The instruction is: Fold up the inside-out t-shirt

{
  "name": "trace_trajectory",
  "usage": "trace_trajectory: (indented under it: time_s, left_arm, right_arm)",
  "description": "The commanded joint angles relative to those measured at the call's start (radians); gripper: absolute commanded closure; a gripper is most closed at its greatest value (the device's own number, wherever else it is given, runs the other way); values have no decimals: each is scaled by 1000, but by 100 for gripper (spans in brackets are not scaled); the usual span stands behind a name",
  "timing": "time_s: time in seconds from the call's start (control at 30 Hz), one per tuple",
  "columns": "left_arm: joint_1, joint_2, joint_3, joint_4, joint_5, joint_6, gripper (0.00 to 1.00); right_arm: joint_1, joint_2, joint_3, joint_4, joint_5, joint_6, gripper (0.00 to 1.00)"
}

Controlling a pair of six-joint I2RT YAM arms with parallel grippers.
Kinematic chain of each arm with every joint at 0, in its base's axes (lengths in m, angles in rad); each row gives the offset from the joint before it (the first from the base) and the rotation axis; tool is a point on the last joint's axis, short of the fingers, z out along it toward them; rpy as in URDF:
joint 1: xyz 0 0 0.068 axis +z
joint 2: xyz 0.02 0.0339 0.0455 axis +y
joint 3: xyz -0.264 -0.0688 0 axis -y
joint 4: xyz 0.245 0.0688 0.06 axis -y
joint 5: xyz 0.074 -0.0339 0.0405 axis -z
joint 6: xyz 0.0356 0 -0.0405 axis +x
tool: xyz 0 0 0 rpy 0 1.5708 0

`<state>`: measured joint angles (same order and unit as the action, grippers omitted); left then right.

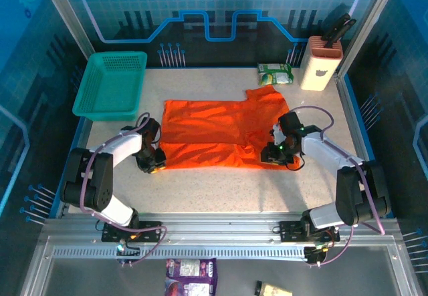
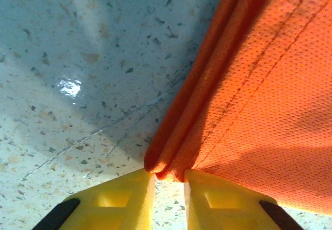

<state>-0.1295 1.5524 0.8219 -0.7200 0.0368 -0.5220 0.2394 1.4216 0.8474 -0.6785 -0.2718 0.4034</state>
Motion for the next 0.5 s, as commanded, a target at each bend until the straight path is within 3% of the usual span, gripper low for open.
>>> trace_trajectory:
  time_s: [0.0, 0.27, 0.47]
  left_arm:
    - [-7, 13, 0, -5, -19, 11, 83]
    - [-9, -15, 7, -12, -28, 12, 100]
    - [-9, -25, 15, -20, -33, 16, 100]
  right_arm:
    - [-19, -37, -13, 2, -18, 21, 65]
    - [-86, -122, -54, -30, 88, 78, 62]
    - [-215, -141, -126, 24, 25, 109, 56]
